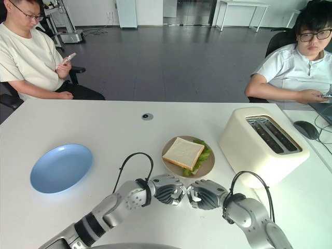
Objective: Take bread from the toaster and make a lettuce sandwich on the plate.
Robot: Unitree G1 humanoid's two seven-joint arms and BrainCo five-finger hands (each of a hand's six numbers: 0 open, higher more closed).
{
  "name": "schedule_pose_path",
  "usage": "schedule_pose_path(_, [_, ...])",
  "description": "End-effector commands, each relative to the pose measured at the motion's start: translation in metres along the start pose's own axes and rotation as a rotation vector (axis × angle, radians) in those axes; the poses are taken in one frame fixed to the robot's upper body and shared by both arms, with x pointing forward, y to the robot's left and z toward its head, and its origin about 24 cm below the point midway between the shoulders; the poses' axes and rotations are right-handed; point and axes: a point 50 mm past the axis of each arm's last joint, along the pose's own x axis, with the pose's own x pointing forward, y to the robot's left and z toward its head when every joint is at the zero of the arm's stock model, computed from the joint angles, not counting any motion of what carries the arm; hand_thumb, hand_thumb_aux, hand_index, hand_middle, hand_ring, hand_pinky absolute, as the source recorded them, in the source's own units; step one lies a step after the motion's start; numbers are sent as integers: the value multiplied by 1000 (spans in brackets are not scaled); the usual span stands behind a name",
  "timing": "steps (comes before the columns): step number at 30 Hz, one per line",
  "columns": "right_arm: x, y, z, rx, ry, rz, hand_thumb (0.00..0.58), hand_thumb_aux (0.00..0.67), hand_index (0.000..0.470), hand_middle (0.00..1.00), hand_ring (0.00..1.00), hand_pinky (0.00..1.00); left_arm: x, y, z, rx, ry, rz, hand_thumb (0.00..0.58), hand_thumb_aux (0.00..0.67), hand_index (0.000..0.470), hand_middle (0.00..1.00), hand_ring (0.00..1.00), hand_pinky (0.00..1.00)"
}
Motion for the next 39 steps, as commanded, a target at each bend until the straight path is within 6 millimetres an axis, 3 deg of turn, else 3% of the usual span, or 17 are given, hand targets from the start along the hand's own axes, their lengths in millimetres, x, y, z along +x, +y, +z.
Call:
schedule_pose_path(1, [31, 2, -3, -26, 59, -23, 580, 670, 470, 1000, 1000, 1000, 22, 0, -25, 52, 141, 1, 580, 670, 470, 1000, 1000, 1000])
schedule_pose_path(7, [89, -27, -19, -5, 116, -247, 580, 670, 470, 1000, 1000, 1000, 41, 20, -56, 43, 267, 104, 580, 670, 470, 1000, 1000, 1000])
schedule_pose_path(12, [131, -52, -15, 10, 52, -357, 580, 670, 470, 1000, 1000, 1000, 46, 42, -84, 45, 370, 176, 580, 670, 470, 1000, 1000, 1000])
schedule_pose_path(19, [129, -81, -6, 16, -81, -596, 580, 670, 470, 1000, 1000, 1000, 46, 78, -85, 49, 317, 361, 580, 670, 470, 1000, 1000, 1000])
schedule_pose_path(20, [121, -83, -2, 39, -121, -659, 568, 575, 404, 1000, 1000, 1000, 42, 83, -83, 33, 273, 411, 580, 670, 470, 1000, 1000, 1000])
schedule_pose_path(21, [112, -84, 1, 65, -153, -710, 268, 179, 125, 949, 949, 949, 37, 87, -82, 12, 228, 457, 580, 670, 470, 1000, 1000, 1000])
schedule_pose_path(22, [100, -82, 5, 99, -187, -757, 0, 0, 0, 804, 804, 804, 28, 91, -78, -23, 163, 520, 580, 670, 470, 1000, 1000, 1000])
schedule_pose_path(23, [84, -76, 8, 172, -215, -806, 0, 0, 0, 0, 0, 0, 13, 91, -75, -89, 99, 582, 571, 589, 413, 1000, 1000, 1000])
schedule_pose_path(24, [69, -70, 11, 242, -236, -843, 0, 0, 0, 0, 0, 0, -5, 89, -73, -148, 50, 636, 494, 413, 289, 1000, 1000, 1000])
schedule_pose_path(25, [55, -63, 12, 321, -245, -870, 0, 0, 0, 0, 0, 0, -27, 82, -72, -237, 16, 683, 92, 55, 39, 1000, 1000, 1000])
schedule_pose_path(26, [43, -55, 12, 397, -247, -887, 0, 0, 0, 0, 0, 0, -49, 72, -74, -315, 6, 720, 0, 0, 0, 1000, 1000, 1000])
schedule_pose_path(29, [14, -31, 16, 643, -247, -905, 0, 0, 0, 0, 0, 0, -112, 40, -79, -515, 37, 814, 0, 0, 0, 882, 882, 882])
schedule_pose_path(31, [1, -17, 19, 779, -241, -898, 0, 0, 0, 0, 0, 0, -140, 23, -76, -660, 48, 881, 0, 0, 0, 702, 702, 702])
schedule_pose_path(33, [-9, -5, 18, 873, -211, -891, 0, 0, 0, 0, 0, 0, -158, 12, -68, -803, 21, 944, 0, 0, 0, 357, 357, 357])
schedule_pose_path(34, [-12, -1, 17, 915, -196, -893, 0, 0, 0, 0, 0, 0, -164, 9, -64, -857, 2, 962, 0, 0, 0, 71, 71, 71])
schedule_pose_path(35, [-16, 2, 16, 952, -185, -892, 0, 0, 0, 0, 0, 0, -169, 5, -60, -903, -16, 971, 0, 0, 0, 0, 0, 0])
schedule_pose_path(39, [-25, 9, 18, 1053, -175, -874, 0, 0, 0, 0, 0, 0, -182, -8, -45, -1072, -56, 1000, 0, 0, 0, 0, 0, 0])
